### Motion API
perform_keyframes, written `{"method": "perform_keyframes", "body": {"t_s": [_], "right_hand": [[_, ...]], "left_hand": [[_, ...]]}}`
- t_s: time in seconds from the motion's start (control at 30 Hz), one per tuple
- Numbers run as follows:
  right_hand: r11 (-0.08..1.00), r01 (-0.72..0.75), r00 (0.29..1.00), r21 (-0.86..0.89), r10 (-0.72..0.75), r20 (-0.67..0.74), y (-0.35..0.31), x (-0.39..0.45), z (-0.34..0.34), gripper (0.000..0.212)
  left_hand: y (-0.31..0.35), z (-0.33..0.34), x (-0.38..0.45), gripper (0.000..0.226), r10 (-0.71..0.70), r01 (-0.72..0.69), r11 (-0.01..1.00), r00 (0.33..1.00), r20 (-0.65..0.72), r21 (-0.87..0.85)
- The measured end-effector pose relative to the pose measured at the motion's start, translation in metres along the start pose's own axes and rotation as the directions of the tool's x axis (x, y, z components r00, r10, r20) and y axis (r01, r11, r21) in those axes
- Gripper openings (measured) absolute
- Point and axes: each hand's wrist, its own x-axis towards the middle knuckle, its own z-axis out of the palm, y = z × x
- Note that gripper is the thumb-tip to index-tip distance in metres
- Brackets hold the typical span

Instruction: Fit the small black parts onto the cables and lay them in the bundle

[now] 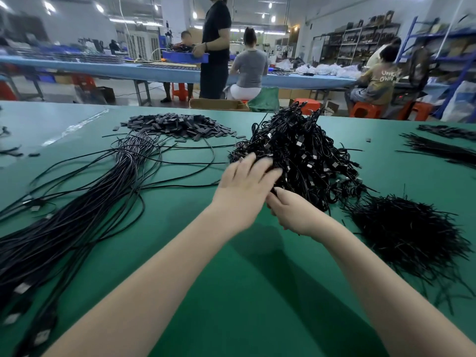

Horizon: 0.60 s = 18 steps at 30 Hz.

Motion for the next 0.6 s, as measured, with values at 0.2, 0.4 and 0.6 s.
{"method": "perform_keyframes", "body": {"t_s": [0.2,0.4,0.6], "right_hand": [[0.957,0.12,0.979,-0.263,-0.07,0.193,0.009,-0.013,-0.025,0.034],[0.274,0.317,0.913,-0.908,-0.346,0.215,0.022,-0.028,-0.027,0.031],[0.18,-0.283,0.959,-0.942,0.055,-0.278,0.06,-0.037,-0.113,0.022]], "left_hand": [[0.004,0.001,-0.016,0.017,0.214,-0.194,0.971,0.966,-0.143,0.137],[0.018,0.014,-0.035,0.027,0.261,-0.232,0.953,0.955,-0.139,0.195],[-0.021,0.037,-0.059,0.024,-0.109,0.108,0.99,0.994,-0.004,-0.093]]}}
